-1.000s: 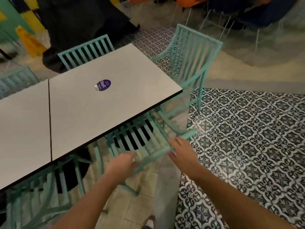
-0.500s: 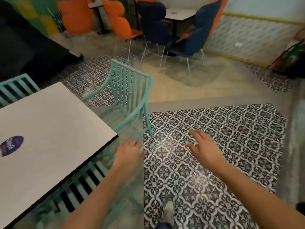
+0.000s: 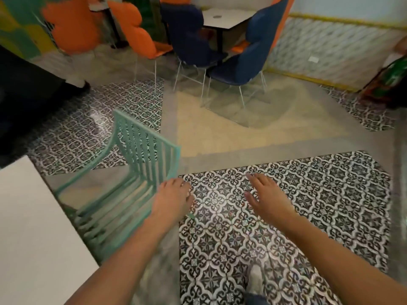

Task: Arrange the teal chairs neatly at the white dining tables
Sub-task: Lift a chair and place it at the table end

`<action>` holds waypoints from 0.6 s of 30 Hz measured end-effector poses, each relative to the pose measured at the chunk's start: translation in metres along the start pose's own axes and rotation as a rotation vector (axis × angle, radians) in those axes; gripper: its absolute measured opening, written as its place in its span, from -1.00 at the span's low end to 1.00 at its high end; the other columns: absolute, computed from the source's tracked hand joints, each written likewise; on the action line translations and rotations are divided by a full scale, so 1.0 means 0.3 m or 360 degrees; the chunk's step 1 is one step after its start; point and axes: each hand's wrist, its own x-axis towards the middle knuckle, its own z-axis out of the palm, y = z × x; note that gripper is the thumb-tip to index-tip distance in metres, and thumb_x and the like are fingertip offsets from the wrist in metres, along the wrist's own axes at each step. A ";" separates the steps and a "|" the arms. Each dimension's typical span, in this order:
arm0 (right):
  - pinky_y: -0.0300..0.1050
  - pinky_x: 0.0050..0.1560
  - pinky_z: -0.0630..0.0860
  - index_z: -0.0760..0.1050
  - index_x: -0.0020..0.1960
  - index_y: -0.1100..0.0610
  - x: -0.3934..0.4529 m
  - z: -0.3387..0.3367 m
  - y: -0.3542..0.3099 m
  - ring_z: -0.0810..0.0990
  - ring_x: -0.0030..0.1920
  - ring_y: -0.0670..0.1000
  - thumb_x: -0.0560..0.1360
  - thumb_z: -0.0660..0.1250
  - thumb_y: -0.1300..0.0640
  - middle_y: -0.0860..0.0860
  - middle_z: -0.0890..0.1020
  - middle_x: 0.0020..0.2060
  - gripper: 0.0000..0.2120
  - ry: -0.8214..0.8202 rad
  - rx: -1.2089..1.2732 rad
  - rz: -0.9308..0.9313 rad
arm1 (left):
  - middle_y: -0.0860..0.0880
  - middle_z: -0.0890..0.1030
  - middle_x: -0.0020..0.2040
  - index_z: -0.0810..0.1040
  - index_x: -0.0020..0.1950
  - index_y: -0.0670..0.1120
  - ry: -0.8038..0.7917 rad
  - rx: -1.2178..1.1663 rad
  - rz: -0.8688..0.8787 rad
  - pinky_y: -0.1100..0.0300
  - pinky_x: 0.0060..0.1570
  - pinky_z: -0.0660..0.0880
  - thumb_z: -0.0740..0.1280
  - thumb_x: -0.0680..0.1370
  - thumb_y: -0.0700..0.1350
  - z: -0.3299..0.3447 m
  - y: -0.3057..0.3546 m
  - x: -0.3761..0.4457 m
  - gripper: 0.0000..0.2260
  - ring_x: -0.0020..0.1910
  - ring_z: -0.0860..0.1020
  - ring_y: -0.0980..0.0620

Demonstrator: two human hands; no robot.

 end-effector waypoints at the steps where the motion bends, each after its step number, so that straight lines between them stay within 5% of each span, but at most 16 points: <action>1: 0.03 0.49 0.12 0.00 0.56 -0.04 0.079 -0.004 0.030 0.12 0.51 0.07 0.60 0.07 -0.18 0.00 0.16 0.52 -0.41 -0.0026 0.0000 -0.0028 | -0.01 0.50 0.24 0.46 0.29 0.00 -0.0024 0.0004 -0.0034 0.03 0.24 0.34 0.13 0.58 0.10 -0.006 0.003 0.067 -0.65 0.24 0.44 -0.04; 10: 0.03 0.41 0.26 0.02 0.57 -0.03 0.854 -0.183 0.168 0.24 0.45 0.10 0.60 0.06 -0.18 0.03 0.21 0.52 -0.41 -0.0272 -0.0050 -0.0305 | -0.12 0.55 0.20 0.46 0.31 -0.09 -0.0157 -0.0498 -0.0628 0.02 0.12 0.47 0.19 0.60 0.09 -0.097 -0.087 0.625 -0.63 0.18 0.53 -0.14; 14: 0.02 0.35 0.36 0.05 0.56 -0.04 1.154 -0.189 0.056 0.37 0.39 0.07 0.61 0.09 -0.17 0.03 0.29 0.48 -0.42 -0.0447 -0.0030 -0.0591 | -0.14 0.58 0.21 0.51 0.29 -0.11 -0.0206 -0.1316 -0.1244 0.12 0.08 0.46 0.28 0.57 0.09 -0.053 -0.214 0.791 -0.62 0.15 0.56 -0.13; 18: 0.01 0.34 0.37 0.12 0.54 -0.04 1.479 -0.104 -0.091 0.40 0.37 0.06 0.60 0.08 -0.19 0.02 0.33 0.46 -0.45 -0.0629 -0.0077 -0.0847 | -0.14 0.62 -0.06 0.52 0.20 -0.23 -0.0226 -0.2432 -0.1800 0.16 -0.25 0.51 0.33 0.57 0.00 0.054 -0.380 0.936 -0.66 -0.22 0.59 -0.07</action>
